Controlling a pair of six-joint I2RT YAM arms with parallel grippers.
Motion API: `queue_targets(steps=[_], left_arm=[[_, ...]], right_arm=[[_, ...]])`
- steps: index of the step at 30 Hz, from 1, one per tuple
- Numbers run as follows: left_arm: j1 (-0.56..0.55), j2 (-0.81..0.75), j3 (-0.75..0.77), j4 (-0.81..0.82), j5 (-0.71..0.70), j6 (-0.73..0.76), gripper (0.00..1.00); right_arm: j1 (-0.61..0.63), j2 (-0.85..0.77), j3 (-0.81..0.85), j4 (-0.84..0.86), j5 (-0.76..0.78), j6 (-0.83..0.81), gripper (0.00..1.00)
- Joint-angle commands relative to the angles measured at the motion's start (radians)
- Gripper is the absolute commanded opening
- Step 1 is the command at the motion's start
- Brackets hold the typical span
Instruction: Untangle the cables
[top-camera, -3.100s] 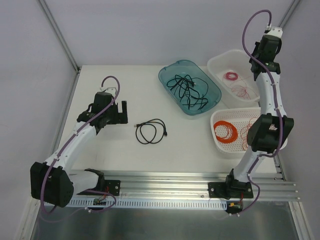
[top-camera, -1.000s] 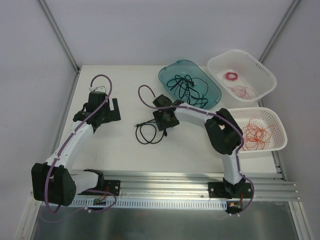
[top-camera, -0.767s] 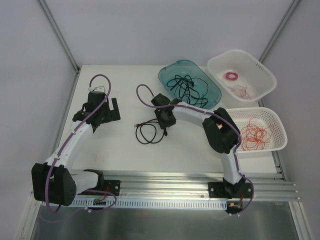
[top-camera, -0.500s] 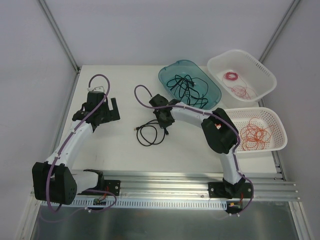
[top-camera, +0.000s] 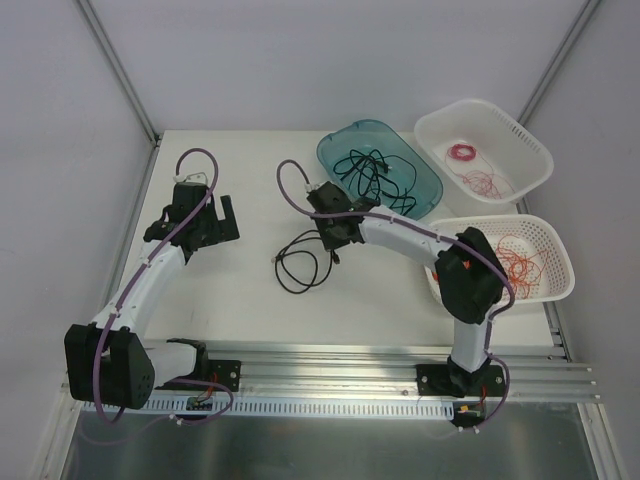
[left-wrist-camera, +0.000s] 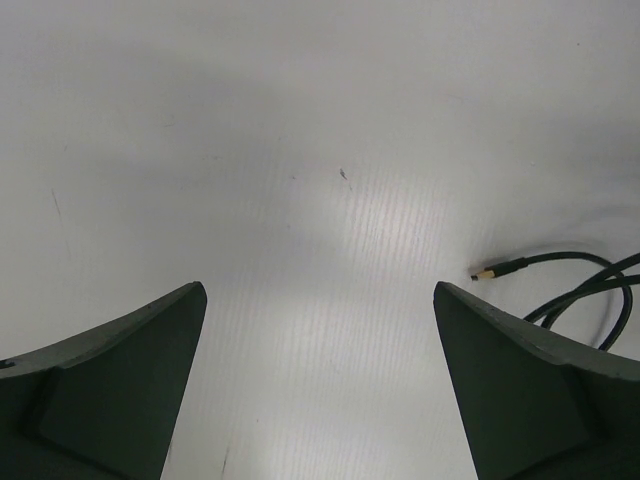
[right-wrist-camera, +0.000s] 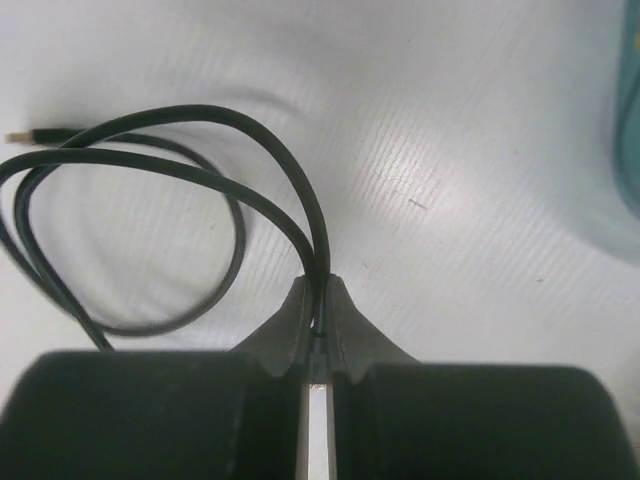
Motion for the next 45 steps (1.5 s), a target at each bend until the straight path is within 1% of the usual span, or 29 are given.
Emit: queue_targets(steps=[1, 6, 11, 15, 19, 20, 23, 24, 29, 34, 35, 38, 39, 41, 42, 44, 45], left_arm=[[0.015, 0.000, 0.022, -0.005, 0.009, -0.015, 0.99], [0.015, 0.000, 0.020, -0.004, 0.009, -0.016, 0.99], [0.016, -0.001, 0.020, -0.004, 0.009, -0.016, 0.99], [0.016, 0.002, 0.022, -0.004, 0.013, -0.016, 0.99], [0.018, 0.000, 0.020, -0.004, 0.018, -0.019, 0.99], [0.018, 0.000, 0.022, -0.004, 0.018, -0.018, 0.99], [0.018, 0.006, 0.022, -0.004, 0.021, -0.018, 0.99], [0.018, 0.005, 0.022, -0.004, 0.021, -0.018, 0.99], [0.021, 0.006, 0.020, -0.002, 0.018, -0.016, 0.99], [0.023, 0.020, 0.025, -0.004, 0.033, -0.016, 0.99], [0.024, 0.020, 0.025, -0.004, 0.035, -0.016, 0.99], [0.026, 0.023, 0.025, -0.004, 0.041, -0.015, 0.99], [0.026, 0.025, 0.025, -0.004, 0.041, -0.015, 0.99], [0.027, 0.028, 0.026, -0.002, 0.041, -0.015, 0.99], [0.029, 0.026, 0.026, -0.002, 0.041, -0.015, 0.99], [0.030, 0.025, 0.026, -0.004, 0.044, -0.015, 0.99], [0.032, 0.023, 0.026, -0.004, 0.045, -0.015, 0.99]], right_arm=[[0.005, -0.144, 0.050, -0.006, 0.025, -0.025, 0.01], [-0.021, -0.218, 0.116, -0.052, 0.079, -0.033, 0.01], [-0.102, -0.327, 0.161, -0.060, 0.077, -0.033, 0.01], [-0.217, -0.399, 0.194, -0.071, 0.083, -0.033, 0.01], [-0.326, -0.454, 0.168, -0.052, 0.106, -0.030, 0.01], [-0.369, -0.461, 0.159, -0.048, 0.106, -0.025, 0.01], [-0.429, -0.467, 0.107, -0.002, 0.103, -0.013, 0.01], [-0.465, -0.465, 0.093, 0.013, 0.094, -0.005, 0.01], [-0.559, -0.401, 0.006, 0.096, 0.089, 0.027, 0.01], [-0.587, -0.297, -0.010, 0.124, 0.068, 0.031, 0.01], [-0.588, -0.281, -0.014, 0.133, 0.068, 0.030, 0.03], [-0.587, -0.221, -0.011, 0.153, 0.031, 0.018, 0.16], [-0.588, -0.200, -0.005, 0.155, 0.020, 0.016, 0.30], [-0.588, -0.198, -0.005, 0.167, -0.004, 0.004, 0.47], [-0.588, -0.201, -0.010, 0.172, -0.015, 0.004, 0.59], [-0.588, -0.227, -0.022, 0.175, -0.013, 0.002, 0.68], [-0.588, -0.238, -0.027, 0.172, -0.013, 0.002, 0.76]])
